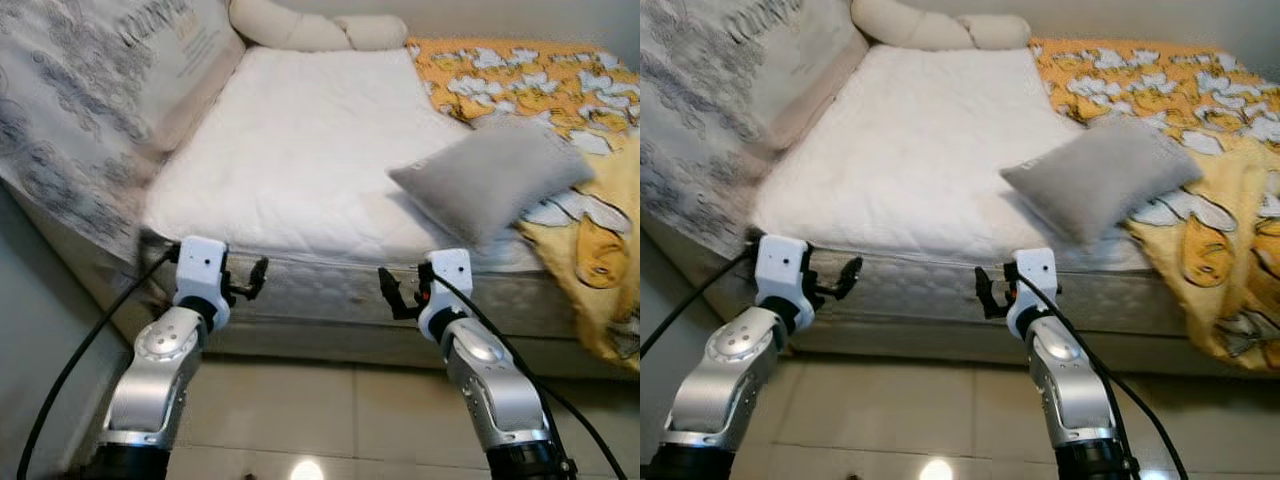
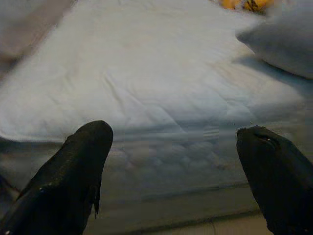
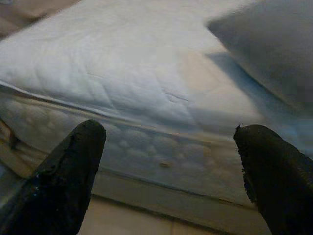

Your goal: Clean up the room

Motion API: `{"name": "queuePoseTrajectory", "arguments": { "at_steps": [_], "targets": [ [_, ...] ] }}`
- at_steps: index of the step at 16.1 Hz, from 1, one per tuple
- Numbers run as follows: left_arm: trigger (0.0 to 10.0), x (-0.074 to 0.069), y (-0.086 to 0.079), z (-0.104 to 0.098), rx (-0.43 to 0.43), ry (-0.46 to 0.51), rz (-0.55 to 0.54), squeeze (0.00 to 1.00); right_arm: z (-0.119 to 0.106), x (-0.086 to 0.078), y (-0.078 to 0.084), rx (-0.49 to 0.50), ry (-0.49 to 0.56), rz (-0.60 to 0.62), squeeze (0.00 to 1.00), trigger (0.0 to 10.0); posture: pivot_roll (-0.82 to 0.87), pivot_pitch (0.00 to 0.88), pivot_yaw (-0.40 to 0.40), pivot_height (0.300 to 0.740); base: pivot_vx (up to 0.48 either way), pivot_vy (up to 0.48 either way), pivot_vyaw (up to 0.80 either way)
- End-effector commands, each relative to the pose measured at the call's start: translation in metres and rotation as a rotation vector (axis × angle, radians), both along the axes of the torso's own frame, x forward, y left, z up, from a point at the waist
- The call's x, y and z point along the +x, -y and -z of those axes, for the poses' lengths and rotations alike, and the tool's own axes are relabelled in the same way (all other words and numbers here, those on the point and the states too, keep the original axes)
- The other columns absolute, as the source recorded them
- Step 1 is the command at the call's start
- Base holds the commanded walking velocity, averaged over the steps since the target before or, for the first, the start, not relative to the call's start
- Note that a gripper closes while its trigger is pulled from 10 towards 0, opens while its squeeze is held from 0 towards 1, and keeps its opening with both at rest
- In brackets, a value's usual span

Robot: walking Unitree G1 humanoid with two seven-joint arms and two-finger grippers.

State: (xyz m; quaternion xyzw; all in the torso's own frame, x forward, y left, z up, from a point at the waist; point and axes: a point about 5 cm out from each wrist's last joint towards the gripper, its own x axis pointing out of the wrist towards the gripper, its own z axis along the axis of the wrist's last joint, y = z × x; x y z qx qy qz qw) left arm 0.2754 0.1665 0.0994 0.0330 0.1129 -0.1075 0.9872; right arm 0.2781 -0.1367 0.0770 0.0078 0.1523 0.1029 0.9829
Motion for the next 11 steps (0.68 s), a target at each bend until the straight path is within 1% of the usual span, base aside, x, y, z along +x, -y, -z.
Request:
{"name": "queuePoseTrajectory", "arguments": {
  "at_steps": [1,4,6,7,9,11],
  "targets": [
    [10.0,0.0010,0.0053,-0.0034,0.005,0.014,0.019,0.00,-0.0014,0.0003,0.0060,-0.021,0.011,0.017,0.00,10.0,0.04,0.000,0.037,0.740,0.000,-0.394,0.00],
    [10.0,0.0004,0.0051,-0.0026,0.010,0.010,0.021,0.00,-0.0007,-0.0003,0.0067,-0.027,0.008,0.021,0.00,10.0,0.04,0.000,0.037,0.740,0.000,-0.393,0.00],
    [10.0,0.0003,0.0044,-0.0024,0.012,0.015,0.016,0.00,-0.0009,-0.0007,0.0067,-0.027,0.008,0.023,0.00,10.0,0.04,0.000,0.038,0.740,0.000,-0.285,0.00],
    [10.0,0.0017,0.0019,-0.0021,0.002,0.018,-0.020,0.00,-0.0009,-0.0011,0.0072,-0.027,0.008,0.026,0.00,10.0,0.04,0.000,0.038,0.740,0.000,0.000,0.00],
    [10.0,0.0022,0.0021,-0.0052,0.030,0.041,-0.009,0.00,-0.0013,-0.0012,0.0079,-0.027,0.010,0.029,0.00,10.0,0.04,0.000,0.039,0.740,0.000,0.000,0.00],
    [10.0,0.0031,0.0033,-0.0089,0.010,0.059,-0.009,0.00,-0.0016,-0.0009,0.0075,-0.027,0.012,0.029,0.00,10.0,0.04,0.000,0.037,0.740,0.000,0.000,0.00]
  ]
}}
